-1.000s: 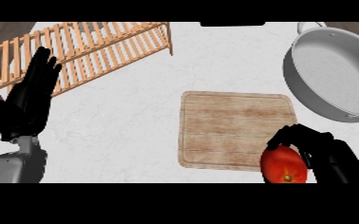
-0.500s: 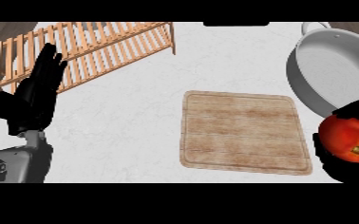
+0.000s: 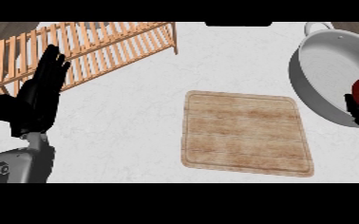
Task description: Pick the tomato from the cutting board and place it in the pot
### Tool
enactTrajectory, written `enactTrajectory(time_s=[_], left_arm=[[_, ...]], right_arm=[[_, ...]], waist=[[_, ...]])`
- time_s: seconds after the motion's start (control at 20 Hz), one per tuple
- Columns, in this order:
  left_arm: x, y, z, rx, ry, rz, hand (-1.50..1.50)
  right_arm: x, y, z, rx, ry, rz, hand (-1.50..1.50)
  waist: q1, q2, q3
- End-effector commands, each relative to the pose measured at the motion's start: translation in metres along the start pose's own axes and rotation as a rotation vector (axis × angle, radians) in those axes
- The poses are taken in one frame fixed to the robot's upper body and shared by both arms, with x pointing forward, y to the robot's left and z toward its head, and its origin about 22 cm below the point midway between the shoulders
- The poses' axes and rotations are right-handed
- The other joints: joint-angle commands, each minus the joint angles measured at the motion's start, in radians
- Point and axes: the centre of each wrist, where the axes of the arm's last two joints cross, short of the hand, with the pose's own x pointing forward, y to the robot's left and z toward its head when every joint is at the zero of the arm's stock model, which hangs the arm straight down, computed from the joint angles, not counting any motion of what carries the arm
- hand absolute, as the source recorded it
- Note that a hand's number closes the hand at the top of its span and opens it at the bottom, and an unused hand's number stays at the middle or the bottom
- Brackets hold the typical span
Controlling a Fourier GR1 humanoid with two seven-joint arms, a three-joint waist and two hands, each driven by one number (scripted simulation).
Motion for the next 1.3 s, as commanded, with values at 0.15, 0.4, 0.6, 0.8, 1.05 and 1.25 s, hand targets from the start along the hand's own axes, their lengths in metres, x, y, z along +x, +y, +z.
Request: enactTrajectory(time_s=[0.15, 0.4, 0.6, 0.8, 1.05, 1.25], left_arm=[[-0.001, -0.001, -0.004, 0.002, 0.004, -0.017, 0.0], [0.008, -0.001, -0.007, -0.013, -0.014, -0.011, 0.0], [0.003, -0.017, -0.006, -0.029, -0.002, -0.014, 0.0], [-0.008, -0.005, 0.007, -0.012, -0.011, 0.011, 0.0], [0.002, -0.016, 0.001, -0.048, -0.002, 0.007, 0.0], [0.016, -0.012, -0.009, -0.027, -0.021, -0.013, 0.0]], right_arm=[[-0.044, 0.002, -0.045, -0.067, -0.003, 0.068, 1.5], [-0.068, -0.002, -0.048, -0.141, 0.02, 0.447, 1.5], [-0.1, 0.011, -0.082, -0.124, 0.055, 0.434, 1.5], [-0.134, 0.025, -0.083, -0.071, 0.082, 0.417, 1.5], [-0.144, 0.049, -0.09, 0.008, 0.262, 0.244, -1.5], [-0.16, 0.04, -0.085, 0.12, 0.181, 0.106, -1.5]], waist=[[0.006, 0.003, 0.0], [0.023, 0.009, 0.001], [0.029, 0.01, 0.002], [0.031, 0.008, 0.002], [0.038, 0.012, 0.003], [0.035, 0.012, 0.004]])
